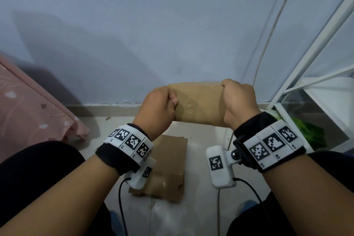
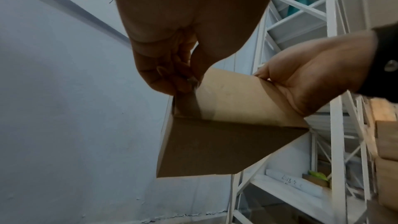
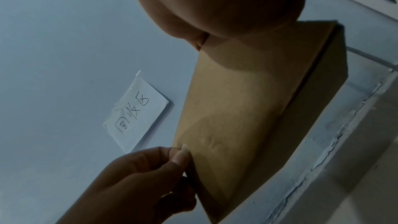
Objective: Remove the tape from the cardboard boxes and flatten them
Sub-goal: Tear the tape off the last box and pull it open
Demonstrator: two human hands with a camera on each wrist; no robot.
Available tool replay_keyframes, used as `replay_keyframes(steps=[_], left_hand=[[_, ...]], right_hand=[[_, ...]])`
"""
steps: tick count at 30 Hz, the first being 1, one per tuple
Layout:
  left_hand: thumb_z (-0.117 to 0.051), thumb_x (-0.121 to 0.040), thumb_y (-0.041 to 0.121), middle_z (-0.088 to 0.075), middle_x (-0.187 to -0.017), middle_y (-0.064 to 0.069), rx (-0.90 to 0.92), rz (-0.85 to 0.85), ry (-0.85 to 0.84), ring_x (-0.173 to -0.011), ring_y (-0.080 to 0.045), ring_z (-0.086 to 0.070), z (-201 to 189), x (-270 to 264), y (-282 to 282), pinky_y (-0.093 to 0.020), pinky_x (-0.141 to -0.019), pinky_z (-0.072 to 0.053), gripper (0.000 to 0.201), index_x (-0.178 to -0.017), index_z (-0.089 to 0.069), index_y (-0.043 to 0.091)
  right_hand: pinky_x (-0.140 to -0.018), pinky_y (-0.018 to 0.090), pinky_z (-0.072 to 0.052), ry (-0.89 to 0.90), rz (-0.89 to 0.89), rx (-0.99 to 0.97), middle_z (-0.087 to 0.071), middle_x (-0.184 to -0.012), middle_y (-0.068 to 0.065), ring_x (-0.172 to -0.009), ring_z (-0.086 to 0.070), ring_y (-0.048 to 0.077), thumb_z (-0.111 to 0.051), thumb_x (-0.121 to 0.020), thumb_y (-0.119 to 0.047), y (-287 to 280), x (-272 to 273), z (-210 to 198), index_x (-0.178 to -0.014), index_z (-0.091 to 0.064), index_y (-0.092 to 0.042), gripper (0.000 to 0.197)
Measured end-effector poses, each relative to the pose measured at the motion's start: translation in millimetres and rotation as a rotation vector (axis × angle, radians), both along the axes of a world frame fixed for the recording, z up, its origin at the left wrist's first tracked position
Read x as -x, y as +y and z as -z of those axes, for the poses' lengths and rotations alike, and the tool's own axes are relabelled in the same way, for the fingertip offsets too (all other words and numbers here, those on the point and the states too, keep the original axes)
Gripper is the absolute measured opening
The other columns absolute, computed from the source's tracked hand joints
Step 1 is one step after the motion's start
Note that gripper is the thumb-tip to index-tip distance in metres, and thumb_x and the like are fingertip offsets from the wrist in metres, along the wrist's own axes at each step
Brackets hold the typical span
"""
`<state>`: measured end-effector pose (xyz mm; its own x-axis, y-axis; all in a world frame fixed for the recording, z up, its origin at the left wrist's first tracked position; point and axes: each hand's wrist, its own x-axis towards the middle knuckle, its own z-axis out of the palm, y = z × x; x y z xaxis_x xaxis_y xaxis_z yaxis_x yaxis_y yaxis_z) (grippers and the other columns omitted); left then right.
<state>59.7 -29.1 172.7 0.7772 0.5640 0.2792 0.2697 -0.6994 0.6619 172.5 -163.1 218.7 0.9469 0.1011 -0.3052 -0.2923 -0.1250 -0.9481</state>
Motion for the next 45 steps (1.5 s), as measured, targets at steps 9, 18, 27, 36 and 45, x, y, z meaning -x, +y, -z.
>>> replay_keyframes(steps=[9,18,27,36,45], left_hand=[[-0.059,-0.097,0.012,-0.055,-0.077,0.008,0.013,0.048,-0.047,-0.072,-0.004,-0.049,1,1,2,-0.008,-0.063,-0.035,0.015,-0.082,-0.057,0.014],[-0.061,-0.097,0.03,-0.052,-0.088,0.002,-0.185,0.079,-0.021,-0.072,-0.01,-0.049,7,4,6,-0.024,-0.068,-0.038,0.021,-0.083,-0.054,0.016],[-0.061,-0.096,0.022,-0.048,-0.082,0.0,-0.165,0.121,0.093,-0.074,-0.022,-0.048,6,1,0,-0.031,-0.066,-0.034,0.023,-0.078,-0.049,0.016],[-0.063,-0.094,0.015,-0.07,-0.079,-0.01,0.26,0.119,0.006,-0.08,-0.032,-0.065,-3,6,2,-0.046,-0.078,-0.056,0.023,-0.076,-0.061,0.001],[-0.073,-0.089,0.033,-0.069,-0.086,0.003,0.283,0.052,-0.082,-0.073,-0.016,-0.066,-8,10,9,-0.031,-0.067,-0.057,0.019,-0.088,-0.061,0.019]], right_hand=[[-0.078,0.035,-0.031,0.005,-0.041,0.036,-0.048,-0.145,0.024,-0.097,-0.054,0.027,-0.049,-0.096,-0.01,-7,-4,-5,-0.136,-0.047,0.012,0.045],[-0.075,0.036,-0.031,0.003,-0.011,0.046,-0.039,-0.081,0.003,-0.077,-0.035,0.018,-0.05,-0.093,-0.01,-8,-3,-9,-0.123,-0.051,0.015,0.039],[-0.075,0.036,-0.032,-0.011,-0.017,0.044,-0.035,-0.076,-0.002,-0.068,-0.033,0.014,-0.05,-0.092,-0.009,-7,-1,-9,-0.126,-0.05,0.013,0.041],[-0.1,0.037,-0.044,0.031,0.014,0.032,-0.052,-0.141,0.014,-0.108,-0.059,0.022,-0.049,-0.099,-0.011,-16,-10,-11,-0.131,-0.051,0.009,0.038],[-0.066,0.029,-0.039,0.035,0.005,-0.012,-0.05,-0.088,-0.002,-0.072,-0.045,0.013,-0.053,-0.096,-0.017,-17,-17,-16,-0.121,-0.06,-0.005,0.028]])
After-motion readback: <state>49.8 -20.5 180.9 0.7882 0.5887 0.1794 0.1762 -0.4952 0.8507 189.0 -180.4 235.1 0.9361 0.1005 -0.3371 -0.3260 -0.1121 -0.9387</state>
